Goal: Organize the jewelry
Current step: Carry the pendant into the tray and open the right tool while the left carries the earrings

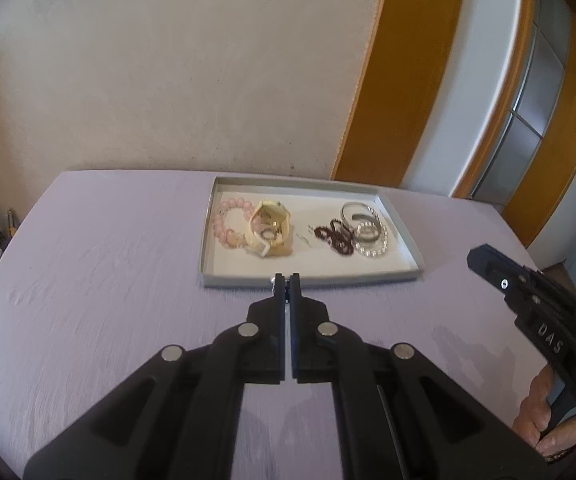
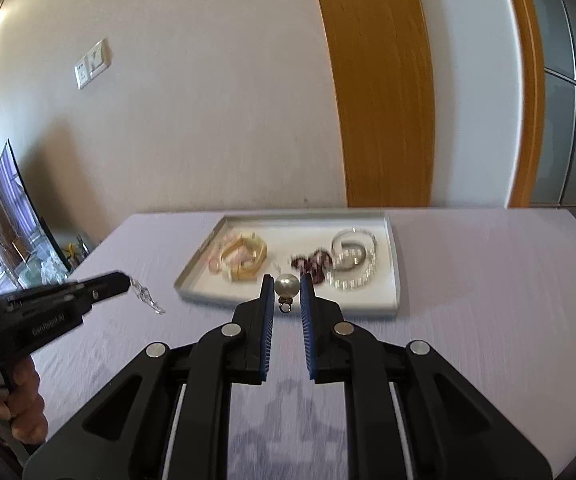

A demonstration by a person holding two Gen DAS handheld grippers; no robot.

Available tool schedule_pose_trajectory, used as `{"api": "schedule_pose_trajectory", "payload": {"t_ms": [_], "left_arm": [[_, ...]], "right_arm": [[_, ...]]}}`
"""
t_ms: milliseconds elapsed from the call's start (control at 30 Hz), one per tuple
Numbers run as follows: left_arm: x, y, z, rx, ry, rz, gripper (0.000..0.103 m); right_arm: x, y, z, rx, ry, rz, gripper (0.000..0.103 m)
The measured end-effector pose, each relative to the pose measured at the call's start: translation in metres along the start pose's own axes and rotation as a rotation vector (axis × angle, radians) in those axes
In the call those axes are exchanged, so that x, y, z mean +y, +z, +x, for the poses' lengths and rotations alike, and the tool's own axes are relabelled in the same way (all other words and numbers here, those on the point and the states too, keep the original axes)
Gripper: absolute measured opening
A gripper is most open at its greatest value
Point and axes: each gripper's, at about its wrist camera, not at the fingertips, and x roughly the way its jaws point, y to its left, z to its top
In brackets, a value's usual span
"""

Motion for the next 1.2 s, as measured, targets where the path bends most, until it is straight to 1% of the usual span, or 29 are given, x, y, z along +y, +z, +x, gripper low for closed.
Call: {"api": "schedule_pose_trajectory", "payload": {"t_ms": [167,300,400,467,533,600,667,733,800,933,1067,1133,1200], "left_arm": [[0.009,0.029,0.025,-0.004,-0.005,-0.015,0.002],[0.017,0.052,0.06,0.013,-0.002,-0.044,0.002],[0.022,0.07,0.079,-0.002,0.013,-0.071,0.002],[0.023,0.079,0.085,-0.018,0.023,-0.084,0.002],[0.023,0.085,0.091,-0.021,0.013,-0.1,0.002],[0.021,0.087,0.094,-0.022,-0.008,-0.111,0.002],[0.019,0.085,0.098,-0.024,-0.014,-0.106,0.002],[0.016,0.084,0.106,0.003,-0.017,-0.081,0.002],[0.018,0.083,0.111,0.024,-0.04,-0.091,0.002],[0.016,0.084,0.111,0.023,-0.035,-0.071,0.002],[0.014,0.084,0.108,0.02,-0.04,-0.059,0.002],[0.013,0.084,0.11,0.026,-0.04,-0.056,0.002],[0.012,0.084,0.113,0.033,-0.036,-0.054,0.002]], "right_arm": [[-0.003,0.031,0.035,-0.015,0.006,0.01,0.014],[-0.004,0.05,0.081,-0.003,-0.029,0.009,0.014],[-0.007,0.059,0.107,-0.001,-0.049,0.03,0.014],[-0.011,0.059,0.116,-0.01,-0.052,0.048,0.014],[-0.013,0.055,0.122,-0.023,-0.047,0.053,0.014],[-0.012,0.052,0.132,-0.003,-0.045,0.028,0.014],[-0.015,0.05,0.137,0.002,-0.054,0.026,0.014],[-0.019,0.05,0.14,0.008,-0.037,0.032,0.014],[-0.024,0.049,0.142,0.014,-0.028,0.052,0.014],[-0.034,0.05,0.143,0.021,-0.007,0.093,0.014],[-0.034,0.05,0.147,0.034,-0.005,0.095,0.014],[-0.033,0.049,0.152,0.055,0.007,0.099,0.016],[-0.033,0.048,0.156,0.072,0.009,0.106,0.021]]}}
